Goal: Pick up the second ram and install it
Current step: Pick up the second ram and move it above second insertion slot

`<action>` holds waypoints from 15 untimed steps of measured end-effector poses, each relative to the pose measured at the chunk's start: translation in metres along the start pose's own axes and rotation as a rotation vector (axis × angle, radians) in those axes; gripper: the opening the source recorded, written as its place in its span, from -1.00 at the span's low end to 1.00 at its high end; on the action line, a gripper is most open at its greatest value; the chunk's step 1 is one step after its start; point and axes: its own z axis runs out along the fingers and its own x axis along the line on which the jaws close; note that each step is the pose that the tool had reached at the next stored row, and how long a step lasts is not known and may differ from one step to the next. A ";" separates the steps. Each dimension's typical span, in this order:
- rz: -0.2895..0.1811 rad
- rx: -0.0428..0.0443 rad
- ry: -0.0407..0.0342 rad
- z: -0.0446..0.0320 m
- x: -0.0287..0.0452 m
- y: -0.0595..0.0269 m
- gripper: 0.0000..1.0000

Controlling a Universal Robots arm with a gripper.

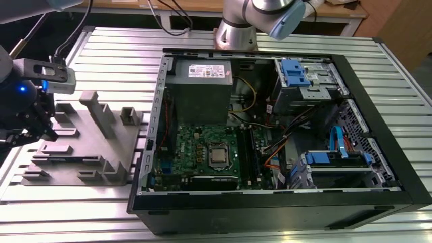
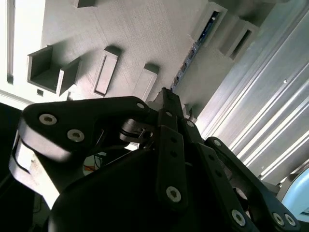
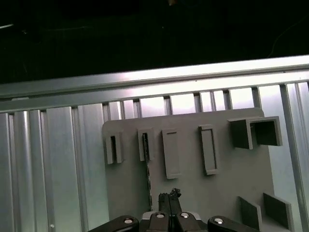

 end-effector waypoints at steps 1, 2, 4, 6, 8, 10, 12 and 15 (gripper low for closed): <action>0.000 0.0002 -0.0002 0.0002 0.0000 0.0000 -0.86; 0.000 0.0002 -0.0002 0.0002 0.0000 0.0000 -0.86; 0.000 0.0002 -0.0002 0.0003 0.0000 0.0000 -0.86; 0.000 0.0004 -0.0003 0.0010 0.0001 -0.0001 -0.86; -0.001 0.0001 -0.0001 0.0015 0.0004 -0.0002 -0.86; -0.002 0.0000 0.0001 0.0016 0.0004 -0.0002 -0.86; -0.003 0.0000 0.0001 0.0019 0.0004 -0.0002 -0.86; -0.006 0.0000 0.0007 0.0030 0.0005 -0.0003 -0.86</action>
